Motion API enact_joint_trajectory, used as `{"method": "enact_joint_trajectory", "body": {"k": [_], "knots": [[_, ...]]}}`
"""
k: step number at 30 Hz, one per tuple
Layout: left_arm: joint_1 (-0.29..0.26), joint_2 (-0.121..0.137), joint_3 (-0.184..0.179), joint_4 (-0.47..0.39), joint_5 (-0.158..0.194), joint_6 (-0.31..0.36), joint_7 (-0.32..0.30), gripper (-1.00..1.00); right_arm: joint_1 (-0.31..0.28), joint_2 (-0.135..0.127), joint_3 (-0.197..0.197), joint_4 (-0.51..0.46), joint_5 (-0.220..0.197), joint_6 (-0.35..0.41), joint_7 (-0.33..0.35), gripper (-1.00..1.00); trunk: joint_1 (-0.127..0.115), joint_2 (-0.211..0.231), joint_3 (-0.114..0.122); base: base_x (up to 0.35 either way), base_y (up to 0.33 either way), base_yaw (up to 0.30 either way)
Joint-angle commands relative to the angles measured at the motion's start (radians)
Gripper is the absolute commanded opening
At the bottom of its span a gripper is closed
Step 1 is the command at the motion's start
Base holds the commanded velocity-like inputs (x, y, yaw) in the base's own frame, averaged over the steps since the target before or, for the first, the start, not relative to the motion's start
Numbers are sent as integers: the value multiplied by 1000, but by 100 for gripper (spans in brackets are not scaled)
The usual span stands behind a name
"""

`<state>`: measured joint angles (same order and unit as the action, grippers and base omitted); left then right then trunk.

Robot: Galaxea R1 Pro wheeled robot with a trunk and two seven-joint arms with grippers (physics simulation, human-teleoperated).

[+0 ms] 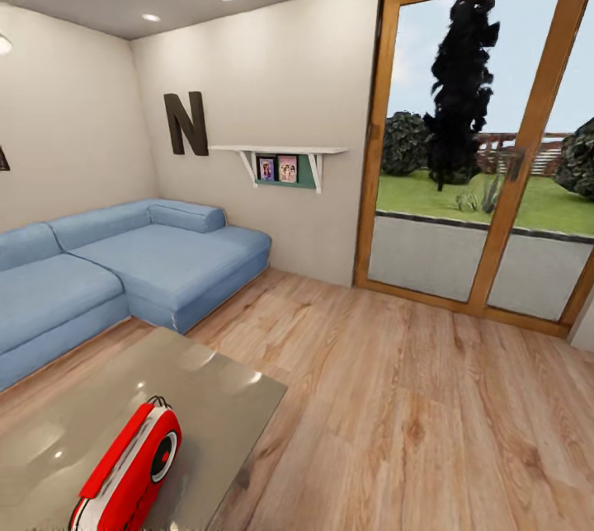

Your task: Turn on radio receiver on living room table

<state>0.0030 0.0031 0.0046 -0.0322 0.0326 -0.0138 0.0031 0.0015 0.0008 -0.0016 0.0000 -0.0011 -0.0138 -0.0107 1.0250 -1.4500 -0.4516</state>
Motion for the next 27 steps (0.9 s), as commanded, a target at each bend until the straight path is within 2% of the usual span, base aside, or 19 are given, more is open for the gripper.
{"method": "enact_joint_trajectory", "body": {"k": [1, 27], "knots": [[0, 0, 0, 0, 1, 0, 0, 100, 0, 0, 0, 0, 1, 0, 0, 100, 0, 0, 0, 0, 0, 283], [0, 0, 2, 0, 1, 0, 1, 100, 0, 0, 3, 0, 2, 0, 0, 100, 0, 0, 0, 0, 0, 283]]}}
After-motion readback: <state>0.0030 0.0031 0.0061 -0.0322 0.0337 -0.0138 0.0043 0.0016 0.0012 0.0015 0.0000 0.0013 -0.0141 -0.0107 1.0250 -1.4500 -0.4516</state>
